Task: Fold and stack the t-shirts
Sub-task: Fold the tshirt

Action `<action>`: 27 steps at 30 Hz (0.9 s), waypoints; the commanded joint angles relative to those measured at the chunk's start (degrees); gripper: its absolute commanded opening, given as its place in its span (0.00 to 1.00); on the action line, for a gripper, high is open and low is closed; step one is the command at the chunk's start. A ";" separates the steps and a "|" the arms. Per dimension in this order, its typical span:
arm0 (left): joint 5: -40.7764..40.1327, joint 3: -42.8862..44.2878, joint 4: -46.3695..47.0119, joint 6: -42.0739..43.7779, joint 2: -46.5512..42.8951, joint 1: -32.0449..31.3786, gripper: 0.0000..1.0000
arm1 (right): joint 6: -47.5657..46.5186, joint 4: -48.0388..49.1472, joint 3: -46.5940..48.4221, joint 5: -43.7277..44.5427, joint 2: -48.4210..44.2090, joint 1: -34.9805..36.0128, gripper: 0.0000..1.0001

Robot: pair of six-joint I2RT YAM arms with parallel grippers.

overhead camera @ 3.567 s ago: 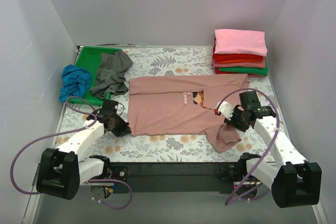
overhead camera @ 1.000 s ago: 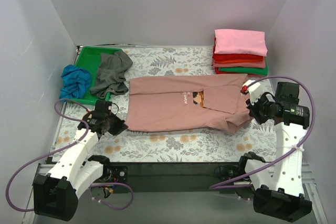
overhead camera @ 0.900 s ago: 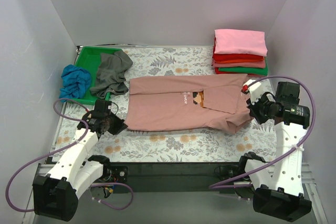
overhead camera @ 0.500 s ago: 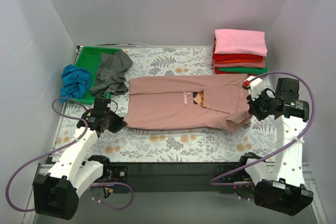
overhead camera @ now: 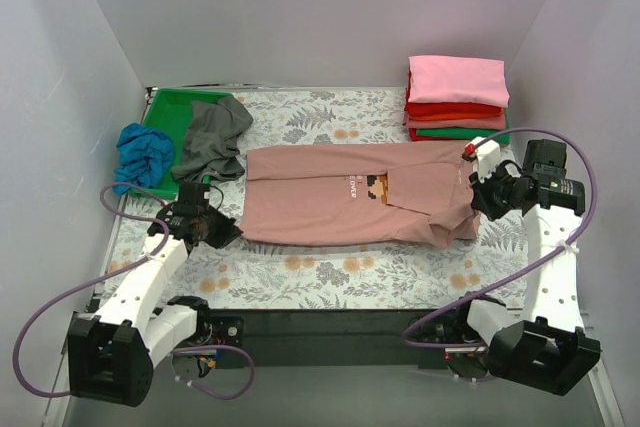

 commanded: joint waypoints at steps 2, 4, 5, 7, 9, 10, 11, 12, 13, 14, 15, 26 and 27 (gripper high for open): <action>0.95 2.52 2.19 -0.45 1.36 0.80 0.00 | 0.91 3.05 2.69 -1.35 0.74 -0.46 0.01; 1.21 2.79 2.72 -0.45 2.06 0.89 0.00 | 0.91 3.32 2.87 -1.35 1.44 -0.55 0.01; 1.22 2.87 2.90 -0.28 2.76 0.97 0.00 | 0.99 3.67 2.96 -1.44 1.62 -0.55 0.01; 1.74 3.14 3.51 -0.28 3.29 1.06 0.00 | 1.08 3.93 3.48 -1.70 2.32 -0.63 0.01; 2.09 3.22 4.21 -0.36 4.08 1.24 0.00 | 1.17 4.63 3.75 -1.79 3.02 -0.63 0.01; 2.18 3.40 4.30 -0.45 4.43 1.33 0.00 | 1.43 4.73 4.01 -1.88 3.37 -0.63 0.01; 2.18 3.31 4.48 -0.45 4.70 1.41 0.00 | 1.43 4.99 4.19 -1.88 3.72 -0.72 0.01; 2.36 3.40 4.91 -0.45 5.22 1.50 0.00 | 1.43 5.08 4.45 -2.14 4.51 -0.72 0.01; 2.45 3.66 5.01 -0.54 5.40 1.50 0.00 | 1.61 5.25 4.89 -2.31 4.78 -0.72 0.01; 2.53 3.75 5.09 -0.54 5.58 1.59 0.00 | 1.61 5.25 5.24 -2.49 5.13 -0.72 0.01; 2.53 3.93 5.44 -0.54 6.19 1.68 0.00 | 1.70 5.34 5.42 -2.75 5.83 -0.72 0.01; 3.59 6.21 7.12 -0.81 10.41 2.73 0.00 | 3.02 6.83 6.56 -4.25 8.65 -0.72 0.01; 3.68 6.65 7.29 -0.72 10.67 2.82 0.00 | 3.10 7.01 6.73 -4.42 9.08 -0.81 0.01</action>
